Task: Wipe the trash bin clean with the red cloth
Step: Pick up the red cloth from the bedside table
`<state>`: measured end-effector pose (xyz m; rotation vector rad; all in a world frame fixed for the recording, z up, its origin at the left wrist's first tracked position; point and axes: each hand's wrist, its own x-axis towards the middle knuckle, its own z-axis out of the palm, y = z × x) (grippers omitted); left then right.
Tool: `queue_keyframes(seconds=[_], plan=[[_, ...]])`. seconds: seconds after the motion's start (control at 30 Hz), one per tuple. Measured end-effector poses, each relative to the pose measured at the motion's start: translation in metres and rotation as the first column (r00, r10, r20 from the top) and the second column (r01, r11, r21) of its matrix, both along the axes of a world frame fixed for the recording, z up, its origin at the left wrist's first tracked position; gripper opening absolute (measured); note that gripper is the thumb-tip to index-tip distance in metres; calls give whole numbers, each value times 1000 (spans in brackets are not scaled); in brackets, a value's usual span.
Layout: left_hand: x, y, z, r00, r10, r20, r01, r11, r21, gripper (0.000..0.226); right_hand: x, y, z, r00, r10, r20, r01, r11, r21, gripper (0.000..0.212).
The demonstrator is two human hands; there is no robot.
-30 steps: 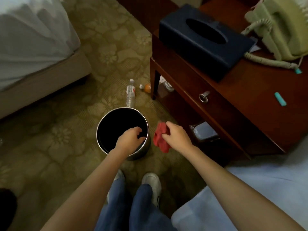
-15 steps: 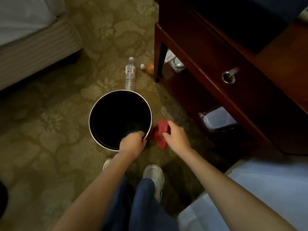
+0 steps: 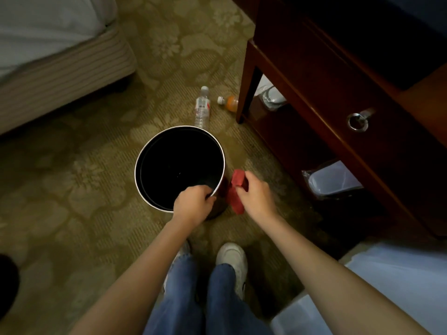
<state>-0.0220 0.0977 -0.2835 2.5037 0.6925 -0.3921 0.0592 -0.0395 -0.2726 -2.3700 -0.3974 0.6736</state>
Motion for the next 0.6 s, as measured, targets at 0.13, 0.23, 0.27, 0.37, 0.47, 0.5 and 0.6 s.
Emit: queue_keyframes(seconds=[0.13, 0.23, 0.27, 0.37, 0.47, 0.5, 0.6], plan=[[0, 32, 12, 998, 58, -11, -58, 996, -75, 16, -3, 25, 6, 999, -14, 42, 13, 1000, 11, 19], [2, 43, 27, 993, 113, 18, -110, 984, -139, 21, -5, 39, 11, 996, -19, 83, 16, 999, 40, 16], [3, 44, 30, 990, 138, 38, -129, 975, -183, 22, -5, 41, 13, 995, -11, 103, 7, 999, 41, 17], [3, 36, 35, 975, 216, 53, -183, 915, -359, 32, -5, 44, 20, 986, 18, 166, -21, 1000, 17, 22], [-5, 23, 31, 965, 261, 35, -207, 833, -513, 38, -3, 38, 24, 981, 27, 192, -24, 1000, -16, 26], [-8, 20, 30, 960, 278, 34, -213, 803, -556, 39, -2, 36, 23, 982, 20, 189, -16, 1000, -22, 24], [-14, 24, 34, 926, 376, 31, -272, 724, -634, 29, -4, 32, 20, 986, 13, 164, -11, 1000, -12, 22]])
